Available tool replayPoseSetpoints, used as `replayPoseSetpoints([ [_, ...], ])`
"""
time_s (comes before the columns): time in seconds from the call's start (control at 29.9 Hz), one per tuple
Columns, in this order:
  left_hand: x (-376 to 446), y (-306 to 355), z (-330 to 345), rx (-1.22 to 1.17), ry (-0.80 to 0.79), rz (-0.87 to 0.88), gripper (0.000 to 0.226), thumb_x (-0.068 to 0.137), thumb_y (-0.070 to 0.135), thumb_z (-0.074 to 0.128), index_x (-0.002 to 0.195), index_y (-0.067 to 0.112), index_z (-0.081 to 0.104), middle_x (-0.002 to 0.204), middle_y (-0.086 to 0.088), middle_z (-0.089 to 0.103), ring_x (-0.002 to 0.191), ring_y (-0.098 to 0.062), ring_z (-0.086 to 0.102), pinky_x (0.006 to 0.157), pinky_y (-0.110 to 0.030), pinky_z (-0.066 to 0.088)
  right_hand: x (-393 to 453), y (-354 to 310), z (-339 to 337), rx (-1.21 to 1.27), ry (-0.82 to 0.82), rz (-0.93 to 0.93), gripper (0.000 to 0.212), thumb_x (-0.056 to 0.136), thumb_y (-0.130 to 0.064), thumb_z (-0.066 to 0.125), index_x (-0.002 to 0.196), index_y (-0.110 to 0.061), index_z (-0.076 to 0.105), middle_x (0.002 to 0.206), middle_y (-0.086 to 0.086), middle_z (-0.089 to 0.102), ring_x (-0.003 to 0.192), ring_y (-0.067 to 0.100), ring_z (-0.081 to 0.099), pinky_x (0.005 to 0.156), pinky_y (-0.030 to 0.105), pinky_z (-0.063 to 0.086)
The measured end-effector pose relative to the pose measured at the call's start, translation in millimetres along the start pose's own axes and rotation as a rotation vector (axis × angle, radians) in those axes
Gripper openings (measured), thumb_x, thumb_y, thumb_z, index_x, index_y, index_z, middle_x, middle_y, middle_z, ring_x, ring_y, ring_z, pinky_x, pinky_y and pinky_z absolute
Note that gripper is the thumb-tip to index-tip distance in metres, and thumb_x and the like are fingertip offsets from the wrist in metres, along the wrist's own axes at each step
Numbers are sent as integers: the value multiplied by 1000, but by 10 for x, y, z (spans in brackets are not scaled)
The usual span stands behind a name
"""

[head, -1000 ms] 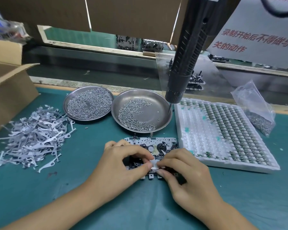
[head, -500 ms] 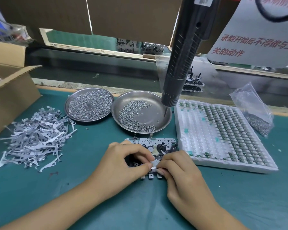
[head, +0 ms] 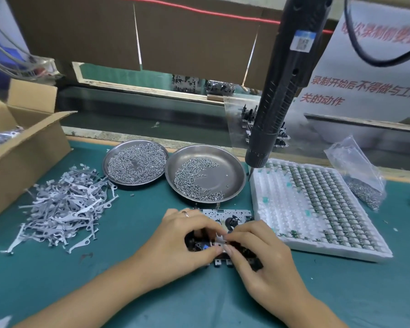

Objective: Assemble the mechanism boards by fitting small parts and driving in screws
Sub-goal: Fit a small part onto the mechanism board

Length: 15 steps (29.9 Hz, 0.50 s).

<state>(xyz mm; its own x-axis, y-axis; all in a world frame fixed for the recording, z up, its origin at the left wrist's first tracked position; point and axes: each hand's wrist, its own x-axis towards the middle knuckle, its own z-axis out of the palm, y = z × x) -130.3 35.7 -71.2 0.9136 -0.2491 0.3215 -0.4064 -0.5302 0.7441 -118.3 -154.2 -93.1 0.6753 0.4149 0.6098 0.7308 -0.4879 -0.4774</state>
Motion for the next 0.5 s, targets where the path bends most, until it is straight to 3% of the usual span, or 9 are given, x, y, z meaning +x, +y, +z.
replayPoseSetpoints([
  [0.17,38,-54,-78,-78,-19,-1,26,71,39,80,95,32,72,88,16,63,82,-8,60,79,-20,43,19,4,-5,-33,-25,-2,20,89,-25,57,93,-12,71,90,-6,62,85,11,59,75,22,47],
  [0.3,128,-120,-216,-66,237,-40,8,82,35,71,90,31,73,83,13,65,78,-10,60,77,-17,44,35,-21,2,-34,19,14,26,91,-27,52,91,-11,72,89,-5,62,87,7,57,75,17,46],
  [0.4,315,-328,-468,290,473,-86,15,90,18,62,102,17,71,97,4,67,90,-18,59,83,-24,42,41,-30,5,-30,45,20,24,91,-26,54,91,-9,72,89,-6,62,88,3,55,78,12,43],
  [0.5,555,-585,-741,635,361,-324,34,95,19,52,128,14,58,123,-12,60,113,-33,50,95,-38,38,37,-17,10,-51,54,8,14,87,-17,61,90,-10,72,88,-6,63,88,3,55,77,13,44],
])
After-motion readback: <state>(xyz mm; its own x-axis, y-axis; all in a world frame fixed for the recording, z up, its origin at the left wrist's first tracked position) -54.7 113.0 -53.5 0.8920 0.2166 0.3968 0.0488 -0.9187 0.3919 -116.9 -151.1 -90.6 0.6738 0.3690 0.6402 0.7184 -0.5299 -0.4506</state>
